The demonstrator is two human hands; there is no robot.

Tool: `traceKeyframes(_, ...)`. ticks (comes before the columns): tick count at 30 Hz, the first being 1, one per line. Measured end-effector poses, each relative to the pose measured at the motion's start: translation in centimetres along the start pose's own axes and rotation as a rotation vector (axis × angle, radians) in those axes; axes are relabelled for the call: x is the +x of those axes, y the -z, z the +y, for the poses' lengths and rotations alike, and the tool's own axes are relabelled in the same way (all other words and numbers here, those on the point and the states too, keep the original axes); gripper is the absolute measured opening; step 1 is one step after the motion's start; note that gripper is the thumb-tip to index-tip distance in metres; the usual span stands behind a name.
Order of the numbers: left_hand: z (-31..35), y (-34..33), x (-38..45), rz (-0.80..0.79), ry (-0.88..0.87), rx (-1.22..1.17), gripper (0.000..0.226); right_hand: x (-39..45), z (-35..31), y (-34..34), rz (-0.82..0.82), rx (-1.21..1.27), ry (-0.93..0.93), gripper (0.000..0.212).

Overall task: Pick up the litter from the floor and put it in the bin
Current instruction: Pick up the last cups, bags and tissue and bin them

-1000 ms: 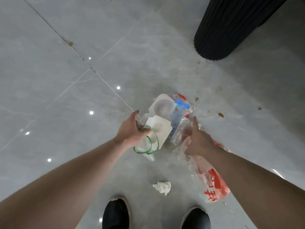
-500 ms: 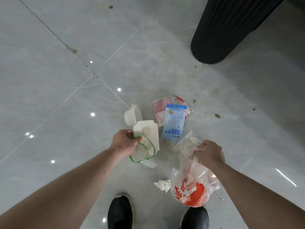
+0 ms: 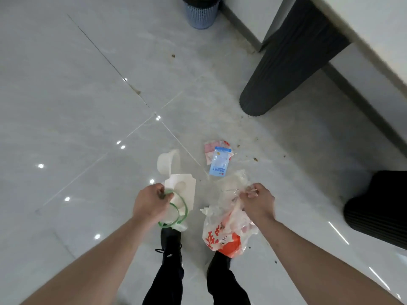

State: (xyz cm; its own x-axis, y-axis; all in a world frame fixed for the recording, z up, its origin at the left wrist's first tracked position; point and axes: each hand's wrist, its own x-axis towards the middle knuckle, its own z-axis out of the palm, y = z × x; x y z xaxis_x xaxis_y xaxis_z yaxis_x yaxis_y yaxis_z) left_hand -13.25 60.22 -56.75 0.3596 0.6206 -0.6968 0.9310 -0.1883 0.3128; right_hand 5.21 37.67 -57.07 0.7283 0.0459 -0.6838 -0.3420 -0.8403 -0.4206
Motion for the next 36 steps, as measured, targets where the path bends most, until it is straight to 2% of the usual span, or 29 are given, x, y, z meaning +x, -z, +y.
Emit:
traceKeyframes(3,0.9,6.3,-6.3,0.026,0.008,-0.030,0.033,-7.0,-4.7,3.6,-0.011,0.001,0.017,0.011)
traceKeyframes(5,1.0,10.4,-10.2,0.054,0.025,-0.075,0.032,-11.4,-7.4,6.0,-0.012,-0.003,0.027,0.016)
traceKeyframes(7,0.6,14.3,-13.8,0.079,0.028,-0.108,0.037,-15.6,-9.7,8.1,-0.008,0.012,0.048,0.023)
traceKeyframes(10,0.0,19.8,-18.5,0.108,0.025,-0.153,0.041,-21.1,-12.4,10.7,0.022,0.033,0.070,0.021)
traceKeyframes(14,-0.9,25.7,-23.2,0.119,0.025,-0.236,0.039,-27.5,-15.6,12.6,0.081,0.081,0.118,0.011)
traceKeyframes(19,-1.5,31.4,-26.1,0.162,-0.022,-0.328,0.033,-33.9,-19.7,13.3,0.162,0.177,0.150,0.025)
traceKeyframes(24,0.1,35.4,-26.8,0.219,-0.083,-0.406,0.038,-36.2,-23.9,13.8,0.211,0.229,0.190,0.016)
traceKeyframes(28,2.5,37.5,-25.5,0.219,-0.117,-0.418,0.031,-35.8,-28.0,14.8,0.231,0.249,0.242,0.010)
traceKeyframes(36,9.8,43.6,-19.1,0.287,-0.175,-0.371,0.031,-30.3,-37.4,15.7,0.218,0.325,0.270,0.020)
